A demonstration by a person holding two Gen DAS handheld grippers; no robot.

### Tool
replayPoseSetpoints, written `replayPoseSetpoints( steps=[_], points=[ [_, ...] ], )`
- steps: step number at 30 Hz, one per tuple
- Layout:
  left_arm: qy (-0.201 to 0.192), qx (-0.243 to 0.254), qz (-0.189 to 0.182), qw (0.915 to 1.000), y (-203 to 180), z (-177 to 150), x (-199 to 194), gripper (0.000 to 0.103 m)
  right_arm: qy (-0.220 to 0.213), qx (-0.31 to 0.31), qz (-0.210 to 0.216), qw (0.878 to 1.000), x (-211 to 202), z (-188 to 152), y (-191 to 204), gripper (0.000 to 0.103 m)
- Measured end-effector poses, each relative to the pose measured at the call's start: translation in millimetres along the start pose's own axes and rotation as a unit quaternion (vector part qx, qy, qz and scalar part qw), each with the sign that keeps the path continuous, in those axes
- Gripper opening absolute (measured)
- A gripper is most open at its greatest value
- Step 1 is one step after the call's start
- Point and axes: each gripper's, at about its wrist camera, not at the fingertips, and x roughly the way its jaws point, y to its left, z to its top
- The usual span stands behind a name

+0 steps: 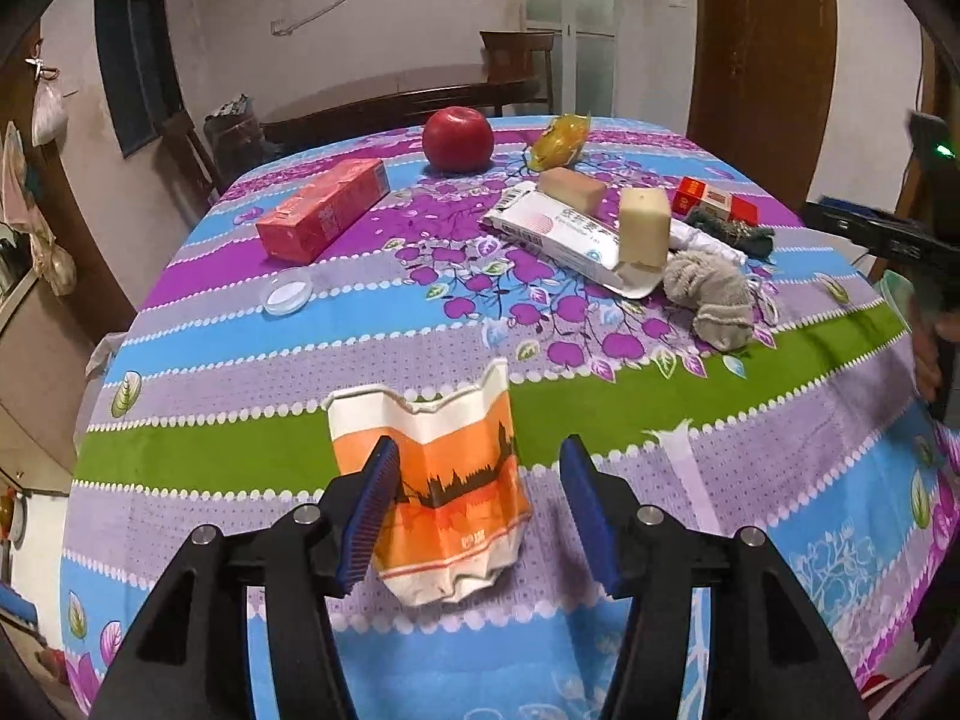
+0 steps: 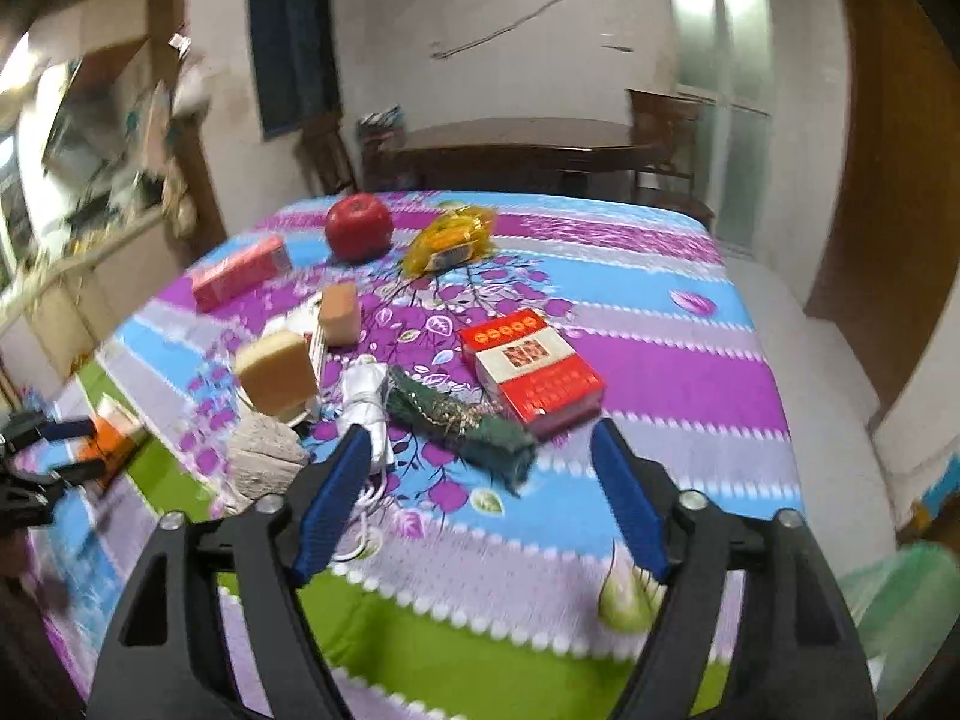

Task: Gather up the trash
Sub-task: 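Grasp the red Double Happiness cigarette box with the right gripper while the left gripper holds the cup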

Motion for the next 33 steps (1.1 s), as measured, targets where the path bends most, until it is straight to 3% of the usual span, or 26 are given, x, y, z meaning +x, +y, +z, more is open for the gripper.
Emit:
replayPoseSetpoints(
  steps=[5,8,10,12,15,17,19,21,23,26,33],
  points=[
    [0.003,0.003,-0.003,1.0000,-1.6,-4.5,4.3,0.057,0.026,-0.002,-0.007,1.000,36.5,19.4,-20.6,0.075],
    [0.008,-0.007,-0.009,0.9999,2.1,-5.8,8.3,0.057,0.063,-0.018,0.011,0.998,66.0,30.7,-23.9,0.075],
    [0.005,-0.020,-0.029,0.9994,8.7,-6.2,6.8,0.057,0.096,-0.033,0.025,0.995,86.4,35.1,-27.0,0.075],
    [0.005,-0.033,-0.051,0.9982,16.2,-6.5,7.1,0.061,0.118,-0.030,0.013,0.993,103.7,38.1,-35.2,0.075],
    [0.008,-0.045,-0.060,0.9972,23.5,-8.0,11.1,0.062,0.143,-0.013,0.030,0.989,118.0,34.6,-43.1,0.072],
    [0.006,-0.046,-0.060,0.9971,23.3,-8.4,10.6,0.062,0.134,-0.013,0.032,0.990,116.6,33.6,-43.1,0.064],
    [0.007,-0.049,-0.059,0.9970,22.1,-6.8,11.7,0.061,0.129,0.005,0.053,0.990,114.0,34.3,-46.8,0.063],
    [0.008,-0.050,-0.059,0.9970,20.7,-5.2,13.4,0.051,0.127,0.010,0.059,0.990,112.0,34.2,-47.6,0.063],
    [0.013,-0.051,-0.053,0.9972,19.7,-4.5,16.2,0.025,0.122,0.006,0.056,0.991,108.9,34.1,-46.7,0.063],
    [0.001,-0.054,-0.045,0.9975,20.5,-4.0,11.2,0.012,0.096,0.016,0.051,0.994,95.9,38.3,-51.0,0.062],
    [-0.007,-0.066,-0.041,0.9970,22.7,-0.5,2.4,0.010,0.014,0.060,0.065,0.996,30.4,49.6,-53.2,0.062]
  ],
)
